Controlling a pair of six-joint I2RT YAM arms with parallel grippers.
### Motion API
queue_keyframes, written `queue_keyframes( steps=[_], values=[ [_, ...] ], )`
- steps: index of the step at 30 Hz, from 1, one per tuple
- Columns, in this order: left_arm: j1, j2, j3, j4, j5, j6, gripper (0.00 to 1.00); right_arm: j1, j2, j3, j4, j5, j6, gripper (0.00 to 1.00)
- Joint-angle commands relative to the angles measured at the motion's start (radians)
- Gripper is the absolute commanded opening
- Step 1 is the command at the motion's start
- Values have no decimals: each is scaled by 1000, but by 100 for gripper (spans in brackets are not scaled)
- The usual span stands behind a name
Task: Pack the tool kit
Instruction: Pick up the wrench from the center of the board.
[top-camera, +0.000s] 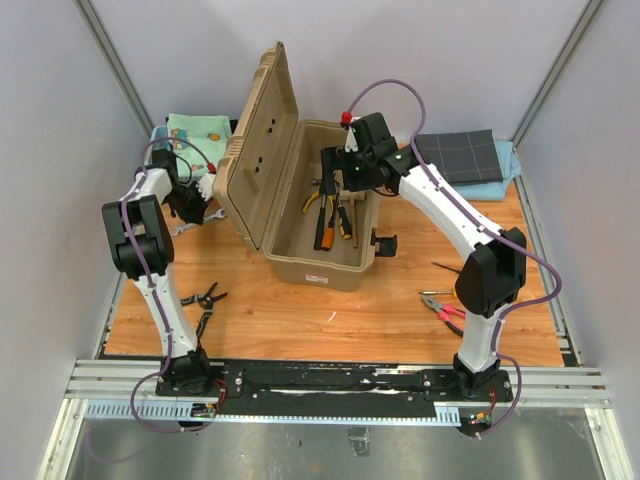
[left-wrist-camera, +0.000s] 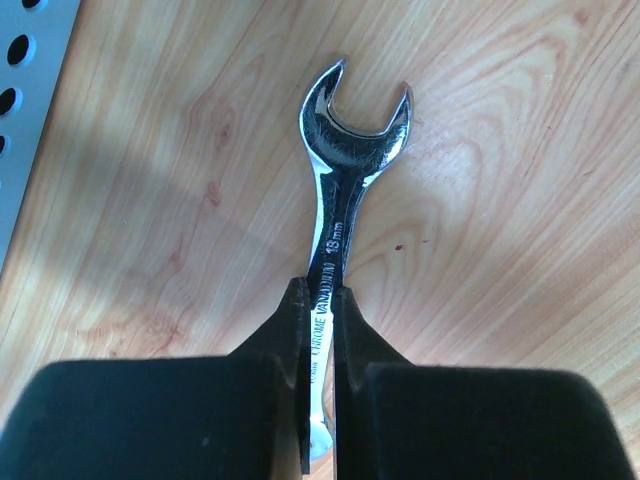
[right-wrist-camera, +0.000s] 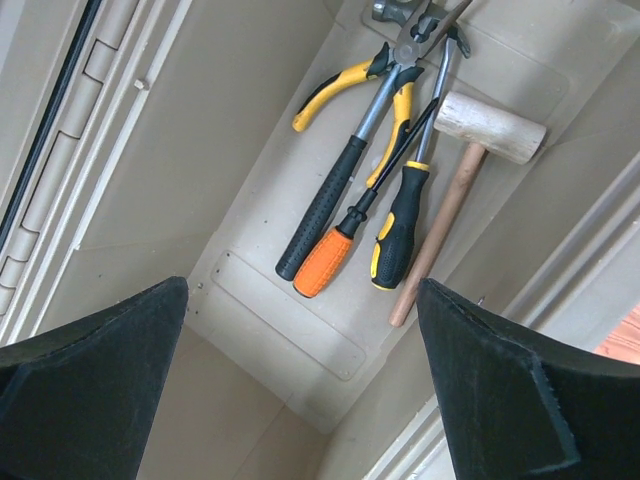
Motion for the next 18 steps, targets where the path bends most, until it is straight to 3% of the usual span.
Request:
queue_keyframes(
  steps=[1, 18],
  values=[
    [-8, 62, -98, -61, -53, -15, 0, -21, -35, -13, 26, -15, 17, 99],
    [-9, -167, -89, -211, 81, -10, 0, -23, -51, -35, 49, -51, 32, 99]
  ],
)
